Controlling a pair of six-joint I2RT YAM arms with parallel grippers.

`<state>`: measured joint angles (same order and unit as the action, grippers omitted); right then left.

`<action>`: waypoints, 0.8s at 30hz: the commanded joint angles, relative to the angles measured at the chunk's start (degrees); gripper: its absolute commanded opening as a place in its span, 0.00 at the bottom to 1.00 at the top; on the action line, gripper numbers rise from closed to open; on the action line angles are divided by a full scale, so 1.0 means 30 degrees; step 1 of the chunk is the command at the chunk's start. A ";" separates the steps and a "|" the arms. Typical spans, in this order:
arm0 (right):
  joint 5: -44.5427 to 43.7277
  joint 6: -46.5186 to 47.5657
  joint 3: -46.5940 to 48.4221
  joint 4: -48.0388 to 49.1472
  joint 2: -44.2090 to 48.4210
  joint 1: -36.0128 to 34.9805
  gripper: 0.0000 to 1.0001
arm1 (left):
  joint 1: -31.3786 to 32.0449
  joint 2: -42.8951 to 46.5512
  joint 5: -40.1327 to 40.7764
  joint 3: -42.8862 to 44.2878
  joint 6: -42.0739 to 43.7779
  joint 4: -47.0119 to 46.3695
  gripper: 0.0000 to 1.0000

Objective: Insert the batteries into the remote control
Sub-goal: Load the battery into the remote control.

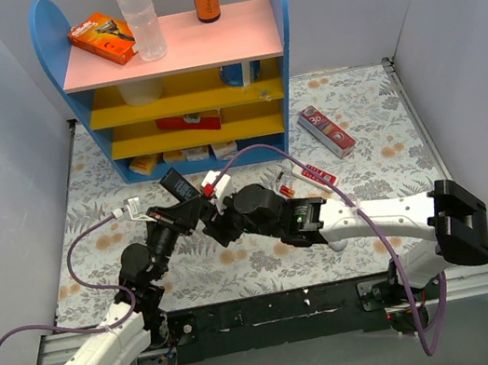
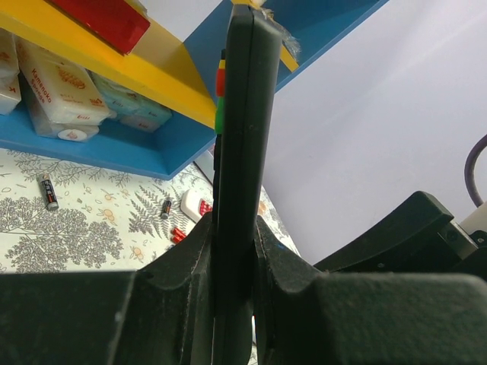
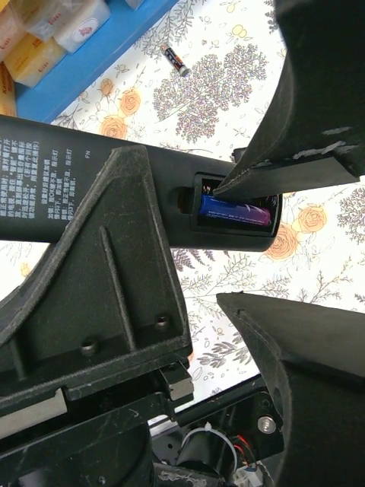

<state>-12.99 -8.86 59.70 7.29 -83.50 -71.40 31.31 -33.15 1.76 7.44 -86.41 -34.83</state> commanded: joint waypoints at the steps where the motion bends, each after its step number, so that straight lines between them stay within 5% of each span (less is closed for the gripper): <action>1: -0.1702 -0.0385 0.1017 -0.0760 -0.0437 0.0009 0.60 | 0.0081 0.0414 -0.0146 0.0859 -0.0405 -0.0666 0.00; 24: 0.0143 0.0816 0.2277 -0.0701 -0.1754 0.0039 0.29 | 0.0081 -0.0319 -0.1728 0.0742 -0.0786 -0.2188 0.00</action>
<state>-15.07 -7.20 63.90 3.20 -87.13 -71.20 30.85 -34.59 2.13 7.44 -86.67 -34.94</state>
